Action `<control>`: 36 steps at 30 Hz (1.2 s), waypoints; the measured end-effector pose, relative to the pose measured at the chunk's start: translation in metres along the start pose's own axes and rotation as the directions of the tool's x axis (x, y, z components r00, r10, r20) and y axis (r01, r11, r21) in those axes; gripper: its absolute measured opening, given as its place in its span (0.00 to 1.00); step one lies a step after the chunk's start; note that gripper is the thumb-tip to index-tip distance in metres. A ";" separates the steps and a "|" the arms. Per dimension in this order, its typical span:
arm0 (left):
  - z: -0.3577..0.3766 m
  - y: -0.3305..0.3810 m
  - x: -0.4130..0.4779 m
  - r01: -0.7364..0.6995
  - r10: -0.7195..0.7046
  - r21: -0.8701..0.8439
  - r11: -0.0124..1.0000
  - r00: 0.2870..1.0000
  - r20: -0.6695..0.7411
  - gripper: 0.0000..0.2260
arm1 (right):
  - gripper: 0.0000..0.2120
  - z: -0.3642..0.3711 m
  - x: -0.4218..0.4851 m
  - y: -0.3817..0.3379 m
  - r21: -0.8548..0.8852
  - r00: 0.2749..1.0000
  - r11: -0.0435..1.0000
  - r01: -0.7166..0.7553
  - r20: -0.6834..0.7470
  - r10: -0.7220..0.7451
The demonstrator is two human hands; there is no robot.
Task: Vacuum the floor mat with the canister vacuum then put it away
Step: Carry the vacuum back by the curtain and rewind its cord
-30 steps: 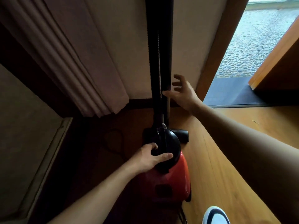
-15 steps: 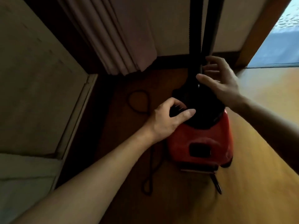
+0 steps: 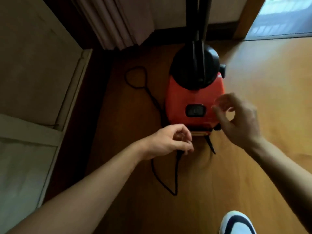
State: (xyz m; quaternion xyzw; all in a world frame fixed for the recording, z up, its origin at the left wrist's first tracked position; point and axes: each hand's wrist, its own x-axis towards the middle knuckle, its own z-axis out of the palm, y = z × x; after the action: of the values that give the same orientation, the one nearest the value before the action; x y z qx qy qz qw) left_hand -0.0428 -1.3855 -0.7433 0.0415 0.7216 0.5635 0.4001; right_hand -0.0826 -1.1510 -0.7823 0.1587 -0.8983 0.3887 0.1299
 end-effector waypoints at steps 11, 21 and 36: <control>0.025 -0.038 0.026 -0.050 0.175 0.495 0.868 0.962 -0.209 0.17 | 0.20 0.029 -0.081 0.025 0.004 0.835 0.880 -0.476 0.317 0.450; -0.008 -0.015 0.046 -0.172 0.676 0.843 0.509 0.687 -0.268 0.26 | 0.11 0.049 -0.088 0.049 0.003 0.696 0.767 -0.641 0.423 0.580; -0.015 -0.031 0.050 -0.074 0.578 0.931 0.357 0.801 -0.158 0.39 | 0.12 0.013 -0.078 0.027 0.679 0.796 0.494 -0.543 0.227 0.562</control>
State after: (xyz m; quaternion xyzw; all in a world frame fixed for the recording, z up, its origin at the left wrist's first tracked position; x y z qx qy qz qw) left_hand -0.0734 -1.3829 -0.7953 0.2585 0.9534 0.1557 0.0047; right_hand -0.0231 -1.1286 -0.8369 -0.1041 -0.6745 0.7282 -0.0626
